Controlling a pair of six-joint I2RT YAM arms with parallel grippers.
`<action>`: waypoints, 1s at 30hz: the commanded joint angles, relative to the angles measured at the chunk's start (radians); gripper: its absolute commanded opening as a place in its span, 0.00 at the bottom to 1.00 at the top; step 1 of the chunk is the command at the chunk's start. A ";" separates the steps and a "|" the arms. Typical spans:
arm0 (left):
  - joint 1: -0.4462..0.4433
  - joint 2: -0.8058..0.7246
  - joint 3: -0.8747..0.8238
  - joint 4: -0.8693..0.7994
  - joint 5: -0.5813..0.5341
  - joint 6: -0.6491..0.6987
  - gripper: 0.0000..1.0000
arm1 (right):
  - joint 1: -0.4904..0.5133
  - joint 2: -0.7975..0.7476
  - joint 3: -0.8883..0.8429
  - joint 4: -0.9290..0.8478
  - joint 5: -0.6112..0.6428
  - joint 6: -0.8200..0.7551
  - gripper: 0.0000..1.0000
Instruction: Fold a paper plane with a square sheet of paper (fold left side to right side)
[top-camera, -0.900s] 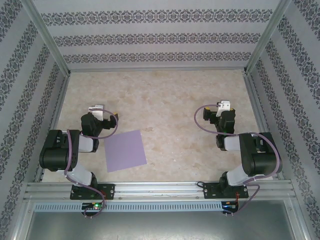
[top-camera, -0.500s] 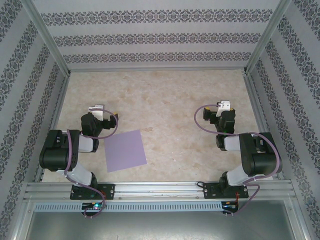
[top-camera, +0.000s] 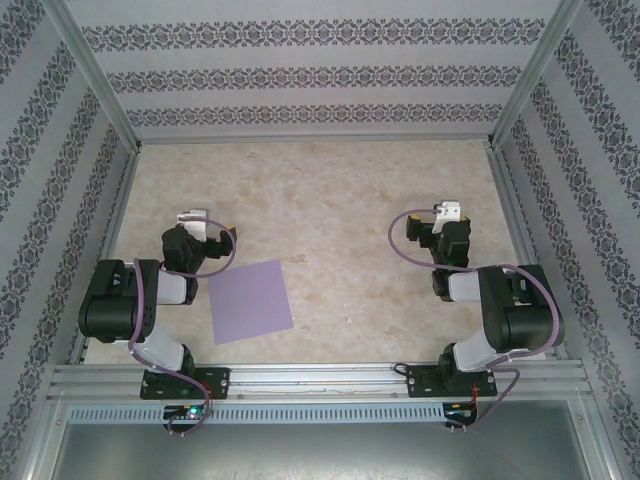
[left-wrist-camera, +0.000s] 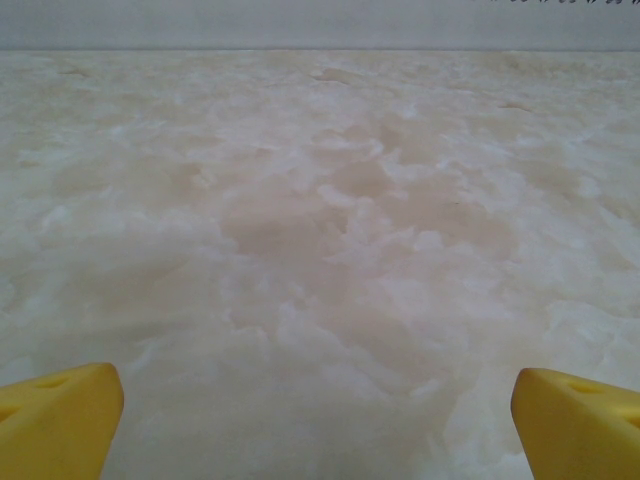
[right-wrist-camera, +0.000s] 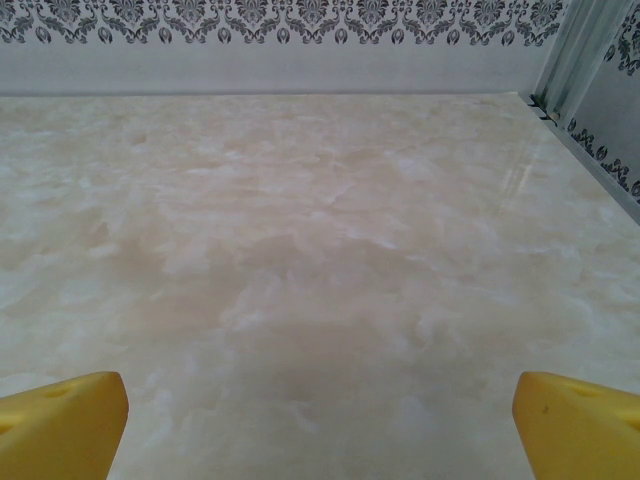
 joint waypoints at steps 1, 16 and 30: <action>-0.009 -0.004 0.019 0.004 0.020 0.019 0.99 | 0.005 0.002 0.004 0.032 0.014 0.012 0.98; -0.009 -0.006 0.017 0.007 -0.081 -0.019 0.99 | 0.005 0.002 0.005 0.032 0.013 0.013 0.98; -0.009 -0.394 0.026 -0.334 -0.226 -0.088 0.99 | -0.008 -0.269 -0.028 -0.189 0.042 0.067 0.98</action>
